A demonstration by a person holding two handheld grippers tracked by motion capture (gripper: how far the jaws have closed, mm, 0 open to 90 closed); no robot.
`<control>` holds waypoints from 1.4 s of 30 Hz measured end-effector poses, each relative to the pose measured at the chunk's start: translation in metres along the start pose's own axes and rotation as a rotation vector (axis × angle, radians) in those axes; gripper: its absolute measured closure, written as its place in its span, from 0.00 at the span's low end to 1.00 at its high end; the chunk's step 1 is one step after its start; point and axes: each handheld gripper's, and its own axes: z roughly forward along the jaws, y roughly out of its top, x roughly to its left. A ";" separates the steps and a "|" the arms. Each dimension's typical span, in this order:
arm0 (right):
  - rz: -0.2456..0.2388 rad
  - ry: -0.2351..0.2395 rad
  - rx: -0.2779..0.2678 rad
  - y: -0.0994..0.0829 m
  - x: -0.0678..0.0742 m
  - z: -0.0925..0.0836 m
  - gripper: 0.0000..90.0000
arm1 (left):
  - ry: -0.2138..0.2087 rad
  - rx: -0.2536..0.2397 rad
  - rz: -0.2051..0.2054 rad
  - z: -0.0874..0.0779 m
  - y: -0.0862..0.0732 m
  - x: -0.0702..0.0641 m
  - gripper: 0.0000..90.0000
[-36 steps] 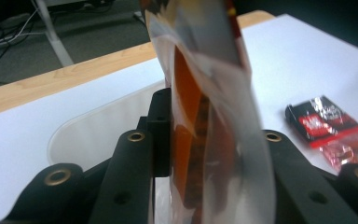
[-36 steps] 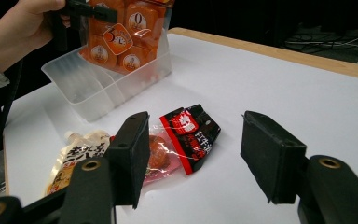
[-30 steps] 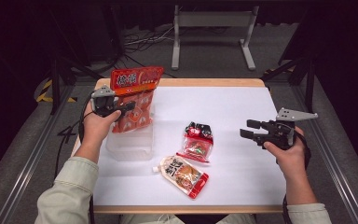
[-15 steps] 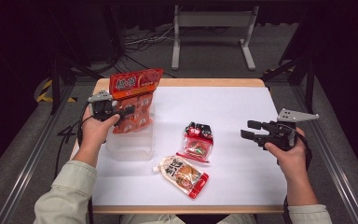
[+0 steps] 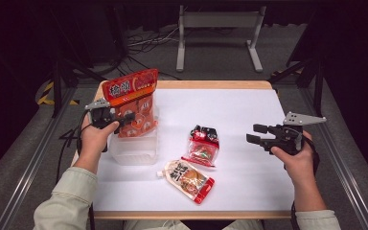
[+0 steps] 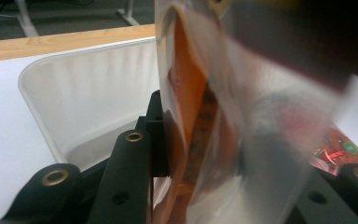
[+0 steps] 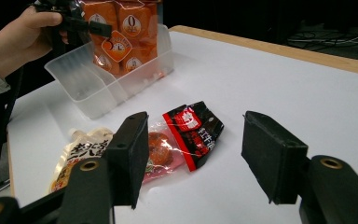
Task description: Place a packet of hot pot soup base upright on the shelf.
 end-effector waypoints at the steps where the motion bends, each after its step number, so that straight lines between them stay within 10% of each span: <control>1: -0.003 0.000 0.000 0.000 0.000 0.000 0.47 | -0.002 0.000 0.004 -0.001 -0.001 -0.001 0.78; 11: 0.000 -0.002 0.001 -0.001 -0.001 0.001 0.47 | 0.021 0.017 -0.016 -0.003 -0.003 -0.004 0.75; 19: 0.001 -0.007 0.001 -0.002 -0.001 0.004 0.46 | 0.085 -0.032 0.002 -0.007 -0.006 -0.004 0.24; 25: -0.004 -0.006 0.003 -0.001 -0.001 0.006 0.45 | 0.137 -0.088 -0.016 -0.019 -0.008 -0.008 0.12; 35: -0.016 -0.016 -0.023 -0.002 -0.002 0.008 0.43 | 0.189 -0.143 0.045 -0.054 -0.011 -0.022 0.10; 42: -0.020 -0.016 -0.012 -0.003 -0.001 0.010 0.43 | 0.109 -0.090 0.084 -0.072 -0.010 -0.047 0.12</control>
